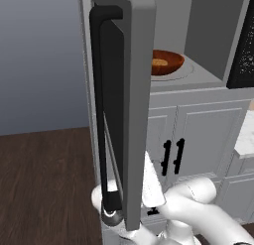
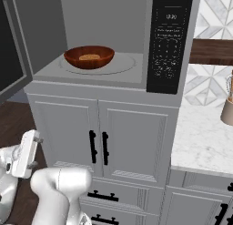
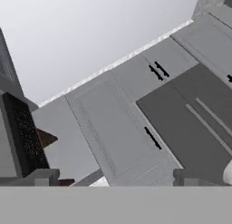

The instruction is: Open the microwave, place the bowl with waffle inside the microwave, then close the microwave door and turn it on.

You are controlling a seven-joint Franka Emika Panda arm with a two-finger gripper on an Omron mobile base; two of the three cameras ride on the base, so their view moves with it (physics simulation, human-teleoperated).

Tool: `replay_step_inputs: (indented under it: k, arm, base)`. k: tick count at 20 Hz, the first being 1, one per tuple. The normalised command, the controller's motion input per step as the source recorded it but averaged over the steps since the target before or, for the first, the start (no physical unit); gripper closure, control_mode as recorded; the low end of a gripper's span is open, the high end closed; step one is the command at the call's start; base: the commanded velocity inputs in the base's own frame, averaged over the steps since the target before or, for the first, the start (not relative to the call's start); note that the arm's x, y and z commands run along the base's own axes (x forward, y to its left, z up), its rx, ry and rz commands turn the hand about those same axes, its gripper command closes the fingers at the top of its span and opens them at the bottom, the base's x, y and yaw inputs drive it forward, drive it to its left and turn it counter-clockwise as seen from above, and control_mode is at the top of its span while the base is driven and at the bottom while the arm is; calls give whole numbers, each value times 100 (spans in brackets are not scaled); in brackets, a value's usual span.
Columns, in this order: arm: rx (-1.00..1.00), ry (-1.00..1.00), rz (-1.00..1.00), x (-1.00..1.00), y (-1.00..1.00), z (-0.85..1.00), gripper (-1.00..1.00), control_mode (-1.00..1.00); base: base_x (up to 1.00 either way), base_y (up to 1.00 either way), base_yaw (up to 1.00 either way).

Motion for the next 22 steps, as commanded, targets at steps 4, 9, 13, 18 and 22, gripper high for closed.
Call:
replay_step_inputs:
  k: [4,9,13,18,22]
  arm:
    - [-48,14,0,1,80,0,-100,-100]
    - [-33,1,0,0,74,3,100,-100]
    - [-27,0,1,0,71,15,100,-100]
    - [-25,0,1,0,73,13,100,-100]
    - [-27,0,0,0,73,1,100,-100]
  base:
    - [0,0,0]
    - [0,0,0]
    - [0,0,0]
    - [0,0,0]
    - [0,0,0]
